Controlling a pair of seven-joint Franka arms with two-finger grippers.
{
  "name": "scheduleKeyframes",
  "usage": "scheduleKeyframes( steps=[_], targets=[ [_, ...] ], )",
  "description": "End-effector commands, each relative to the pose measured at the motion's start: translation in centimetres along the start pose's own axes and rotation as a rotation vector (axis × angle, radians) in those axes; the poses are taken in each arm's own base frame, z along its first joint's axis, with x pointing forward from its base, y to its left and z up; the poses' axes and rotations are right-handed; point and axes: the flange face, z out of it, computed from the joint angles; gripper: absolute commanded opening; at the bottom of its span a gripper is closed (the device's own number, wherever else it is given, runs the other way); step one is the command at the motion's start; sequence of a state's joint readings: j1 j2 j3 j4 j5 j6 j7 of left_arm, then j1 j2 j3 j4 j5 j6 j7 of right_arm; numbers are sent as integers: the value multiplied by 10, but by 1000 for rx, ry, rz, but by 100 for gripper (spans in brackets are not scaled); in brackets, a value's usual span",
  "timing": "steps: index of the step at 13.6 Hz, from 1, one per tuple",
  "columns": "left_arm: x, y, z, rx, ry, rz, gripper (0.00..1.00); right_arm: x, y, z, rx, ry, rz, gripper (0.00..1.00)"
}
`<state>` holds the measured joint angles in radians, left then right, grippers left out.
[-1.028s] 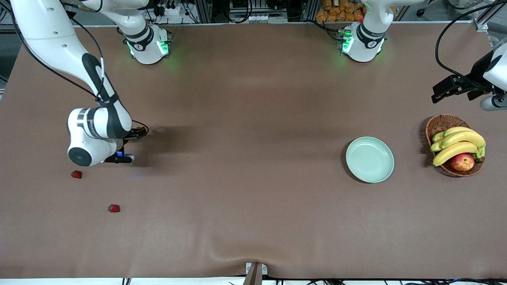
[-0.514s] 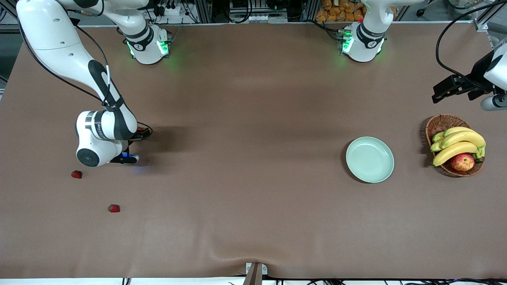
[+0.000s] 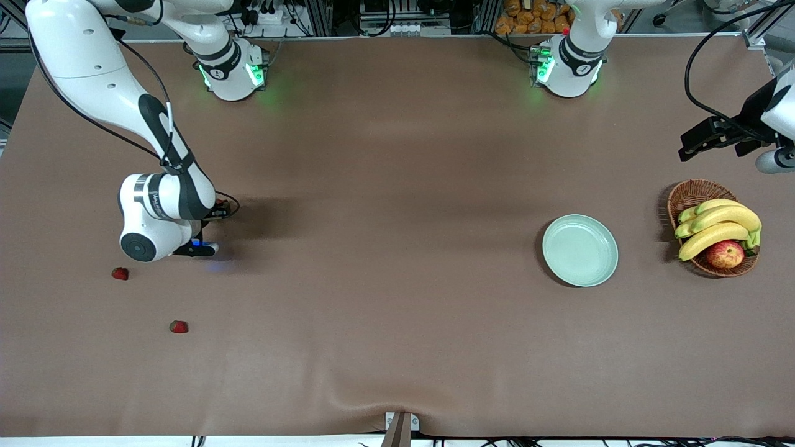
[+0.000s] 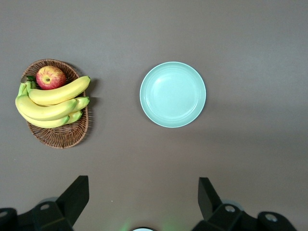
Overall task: Collect all strawberries into plate
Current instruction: 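Close the right gripper on the strawberry and lift it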
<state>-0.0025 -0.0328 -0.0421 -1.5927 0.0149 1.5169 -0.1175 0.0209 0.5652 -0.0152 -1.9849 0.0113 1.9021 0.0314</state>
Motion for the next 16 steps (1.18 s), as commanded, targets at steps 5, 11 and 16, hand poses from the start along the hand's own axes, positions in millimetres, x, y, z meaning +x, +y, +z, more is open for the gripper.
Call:
scheduleKeyframes(
  steps=[5,11,16],
  targets=[
    [-1,-1,-7,-16,4,14,100,-28,-18,-68,-4,117,-16,0],
    [1,-1,-7,-19,17,12,100,-35,-73,-160,-31,313,-107,0],
    [2,-1,-3,-18,10,12,100,10,-189,-189,-51,436,-238,0]
  ],
)
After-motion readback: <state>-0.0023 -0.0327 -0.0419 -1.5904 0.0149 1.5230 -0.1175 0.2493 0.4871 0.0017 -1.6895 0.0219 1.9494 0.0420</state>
